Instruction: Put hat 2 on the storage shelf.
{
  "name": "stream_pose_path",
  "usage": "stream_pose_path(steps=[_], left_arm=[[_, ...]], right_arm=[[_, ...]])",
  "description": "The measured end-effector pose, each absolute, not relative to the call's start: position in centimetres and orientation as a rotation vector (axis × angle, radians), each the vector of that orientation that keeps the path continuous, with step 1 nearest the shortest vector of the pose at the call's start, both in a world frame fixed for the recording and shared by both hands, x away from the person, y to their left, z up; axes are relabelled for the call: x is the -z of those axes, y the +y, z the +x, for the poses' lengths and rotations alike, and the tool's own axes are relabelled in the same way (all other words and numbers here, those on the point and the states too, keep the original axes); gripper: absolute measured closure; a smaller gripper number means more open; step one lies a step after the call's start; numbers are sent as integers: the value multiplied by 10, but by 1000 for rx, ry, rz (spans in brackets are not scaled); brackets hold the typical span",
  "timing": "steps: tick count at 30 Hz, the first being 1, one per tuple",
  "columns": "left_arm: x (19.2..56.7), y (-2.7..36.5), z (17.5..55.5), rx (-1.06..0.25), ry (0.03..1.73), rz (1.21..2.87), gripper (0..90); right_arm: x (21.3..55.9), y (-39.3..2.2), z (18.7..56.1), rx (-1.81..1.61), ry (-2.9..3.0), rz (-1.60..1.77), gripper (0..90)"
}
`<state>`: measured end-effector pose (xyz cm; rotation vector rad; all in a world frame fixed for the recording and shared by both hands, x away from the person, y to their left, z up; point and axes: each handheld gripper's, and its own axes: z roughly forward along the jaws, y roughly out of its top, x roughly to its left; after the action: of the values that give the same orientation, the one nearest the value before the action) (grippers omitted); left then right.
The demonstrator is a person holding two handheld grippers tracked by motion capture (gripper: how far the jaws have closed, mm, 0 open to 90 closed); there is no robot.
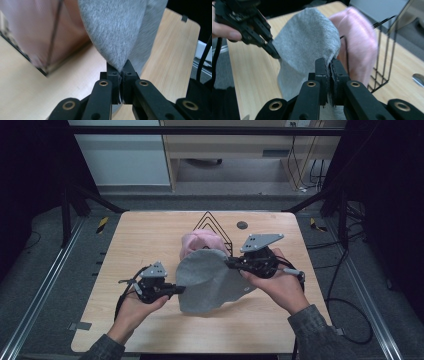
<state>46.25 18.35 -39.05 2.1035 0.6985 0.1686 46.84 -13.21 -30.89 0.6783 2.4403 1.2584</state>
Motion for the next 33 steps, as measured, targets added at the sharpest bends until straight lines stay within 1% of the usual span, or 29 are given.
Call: stream_pose_path(steps=[2,3,4,8,14,20,25,33], left_arm=[[368,183,467,-211,689,2109,872],[358,182,470,-227,678,2111,872],[348,182,472,-237,674,2112,872],[314,178,484,-271,672,2110,873],[275,170,501,-324,669,2098,872],[240,163,509,-394,647,2100,872],[230,160,512,-406,638,2092,873],[231,158,513,-409,630,2099,873]], right_arm=[[302,-137,469,-1281,2410,689,861],[293,-141,469,-1299,2364,708,861],[293,-141,469,-1299,2364,708,861],[275,-151,474,-1361,2284,737,862],[249,-163,487,-1432,2228,773,862],[226,-168,502,-1472,2173,805,862],[215,-171,509,-1475,2136,825,863],[215,-174,511,-1469,2136,822,863]])
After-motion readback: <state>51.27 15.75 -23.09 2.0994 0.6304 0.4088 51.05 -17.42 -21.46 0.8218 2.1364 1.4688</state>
